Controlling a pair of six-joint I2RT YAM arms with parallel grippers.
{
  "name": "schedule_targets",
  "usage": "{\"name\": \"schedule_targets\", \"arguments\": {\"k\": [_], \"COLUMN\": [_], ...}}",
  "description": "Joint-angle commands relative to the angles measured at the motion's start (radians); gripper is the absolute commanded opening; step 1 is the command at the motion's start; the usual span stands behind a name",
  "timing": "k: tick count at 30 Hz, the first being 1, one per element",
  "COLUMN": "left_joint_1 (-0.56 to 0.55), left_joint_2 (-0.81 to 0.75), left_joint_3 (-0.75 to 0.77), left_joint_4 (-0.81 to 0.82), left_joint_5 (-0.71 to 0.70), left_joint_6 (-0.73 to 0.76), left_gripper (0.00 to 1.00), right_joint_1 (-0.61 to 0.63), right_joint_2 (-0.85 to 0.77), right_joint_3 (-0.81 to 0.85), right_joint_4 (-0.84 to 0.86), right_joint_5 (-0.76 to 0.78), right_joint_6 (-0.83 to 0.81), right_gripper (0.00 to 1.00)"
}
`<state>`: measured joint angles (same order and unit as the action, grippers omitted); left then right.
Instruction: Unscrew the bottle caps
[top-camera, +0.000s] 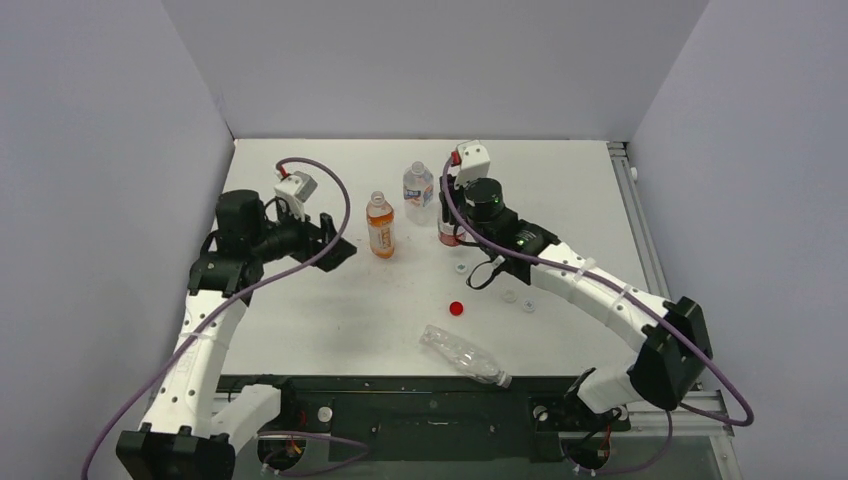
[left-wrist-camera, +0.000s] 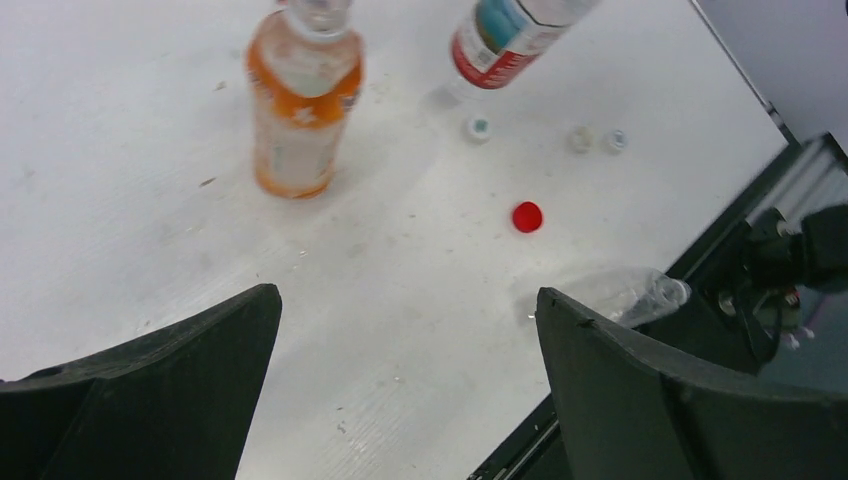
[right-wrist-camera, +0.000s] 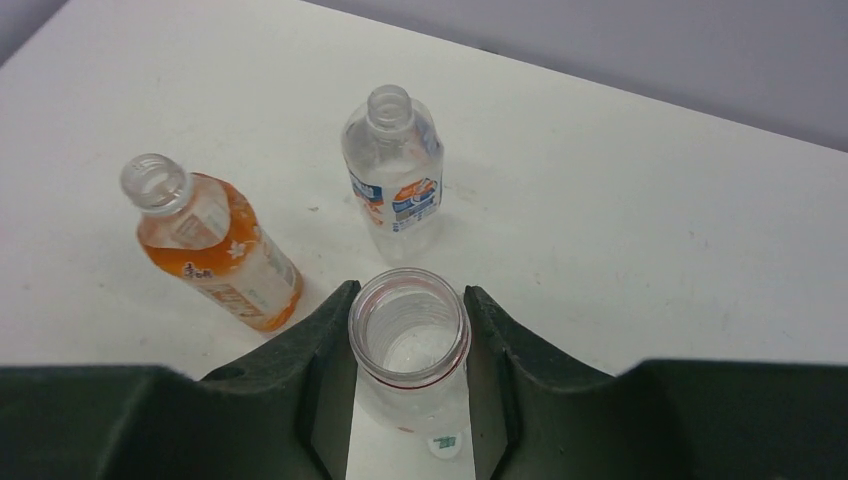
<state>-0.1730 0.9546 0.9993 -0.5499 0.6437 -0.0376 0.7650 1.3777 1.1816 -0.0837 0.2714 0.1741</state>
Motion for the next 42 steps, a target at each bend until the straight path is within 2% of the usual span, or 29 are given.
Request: {"name": "schedule_targets", "arguments": {"k": [1,7,11,18,23,28,34,37,42], "left_joint_1": [0.134,0.214,0.229,0.228,0.229,0.228,0.228,0.228,0.228], "left_joint_2": [0.060,0.126,0.152,0.138,0.127,0.121,0.122,0.121,0.118], "left_joint_3": [0.108,0.117,0.081,0.023,0.019,0.013,0.006,0.008,0.011], "left_joint_4": [-0.121,-0.100,-0.025,0.065,0.076,0.087,0.097,0.100,0.107], "left_joint_5": [0.012,-0.103,-0.177,-0.216,-0.214,-0.209,-0.205,-0.197,-0.188], "left_joint_6": [0.044,0.103,0.096,0.078,0.083,0.087,0.087,0.085,0.083], "left_gripper": [0.97,0.97,0.97,0.97,0.96,0.97,0.97,0.97,0.97], "right_joint_1": [-0.036,-0.078,-0.087,-0.093,-0.098,-0.105,-0.107,-0.108,-0.108], "right_joint_2": [0.088,0.165,0.184,0.189,0.194,0.194,0.185,0.181,0.165], "right_joint_3": [0.023,-0.001,-0.025,-0.066,-0.073,-0.068,-0.048,-0.037,-0.033], "right_joint_4": [0.145,0.217,0.226,0.234,0.229,0.217,0.192,0.181,0.173], "right_joint_5": [0.065,0.065,0.052,0.042,0.032,0.027,0.023,0.017,0.017], "right_joint_6": [-0.046,0.002,0.028,0.054,0.070,0.077,0.078,0.077,0.072], "right_gripper": [0.09,0.08,0.14,0.36,0.44,0.46,0.63,0.76,0.80]}}
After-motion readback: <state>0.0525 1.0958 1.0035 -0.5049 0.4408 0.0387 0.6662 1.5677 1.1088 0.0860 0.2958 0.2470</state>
